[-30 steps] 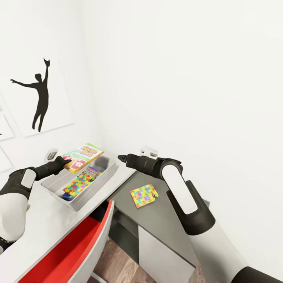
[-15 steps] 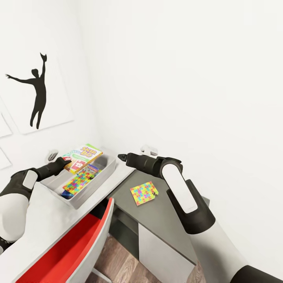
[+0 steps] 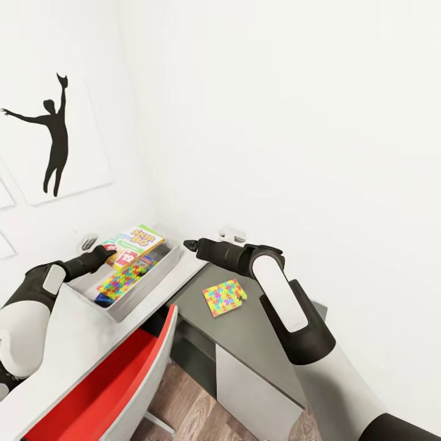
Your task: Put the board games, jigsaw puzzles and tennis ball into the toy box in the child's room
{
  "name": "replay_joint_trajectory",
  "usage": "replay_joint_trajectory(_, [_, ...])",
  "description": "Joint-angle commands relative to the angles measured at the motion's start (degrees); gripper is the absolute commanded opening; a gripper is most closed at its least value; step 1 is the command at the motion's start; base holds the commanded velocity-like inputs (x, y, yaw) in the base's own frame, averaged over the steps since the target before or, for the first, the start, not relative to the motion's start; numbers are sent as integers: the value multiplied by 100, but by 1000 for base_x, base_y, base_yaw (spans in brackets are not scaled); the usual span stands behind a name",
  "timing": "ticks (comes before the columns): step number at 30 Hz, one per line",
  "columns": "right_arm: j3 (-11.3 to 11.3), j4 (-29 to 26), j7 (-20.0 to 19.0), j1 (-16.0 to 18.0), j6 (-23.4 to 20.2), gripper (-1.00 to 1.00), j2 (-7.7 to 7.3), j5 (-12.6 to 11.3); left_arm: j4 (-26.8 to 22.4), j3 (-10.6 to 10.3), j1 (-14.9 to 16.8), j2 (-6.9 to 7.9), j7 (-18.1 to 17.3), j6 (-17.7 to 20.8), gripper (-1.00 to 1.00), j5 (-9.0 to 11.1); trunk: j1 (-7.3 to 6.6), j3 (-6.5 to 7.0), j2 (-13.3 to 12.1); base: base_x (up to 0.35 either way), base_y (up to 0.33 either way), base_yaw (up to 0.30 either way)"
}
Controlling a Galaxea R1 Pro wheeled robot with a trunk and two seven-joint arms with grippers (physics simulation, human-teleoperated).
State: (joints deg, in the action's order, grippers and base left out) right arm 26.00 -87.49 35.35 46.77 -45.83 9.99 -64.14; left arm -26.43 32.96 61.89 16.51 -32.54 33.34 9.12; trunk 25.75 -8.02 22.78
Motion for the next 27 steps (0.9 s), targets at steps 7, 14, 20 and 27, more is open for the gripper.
replay_joint_trajectory(7, [1,-5,60,7,-5,100,1,-54,6,-5,11,13,2,-73,-100,4,3,-79,14,0,0,0])
replay_joint_trajectory(14, [1,-5,60,7,-5,100,1,-54,9,-8,9,22,121,-146,-100,-3,3,-145,14,0,0,0])
replay_joint_trajectory(20, [0,-5,60,7,-5,100,1,-54,35,-9,7,21,434,-185,-100,4,3,-201,14,0,0,0])
replay_joint_trajectory(27, [1,-5,60,7,-5,100,1,-54,131,-9,7,19,573,-188,-100,2,3,-267,14,0,0,0])
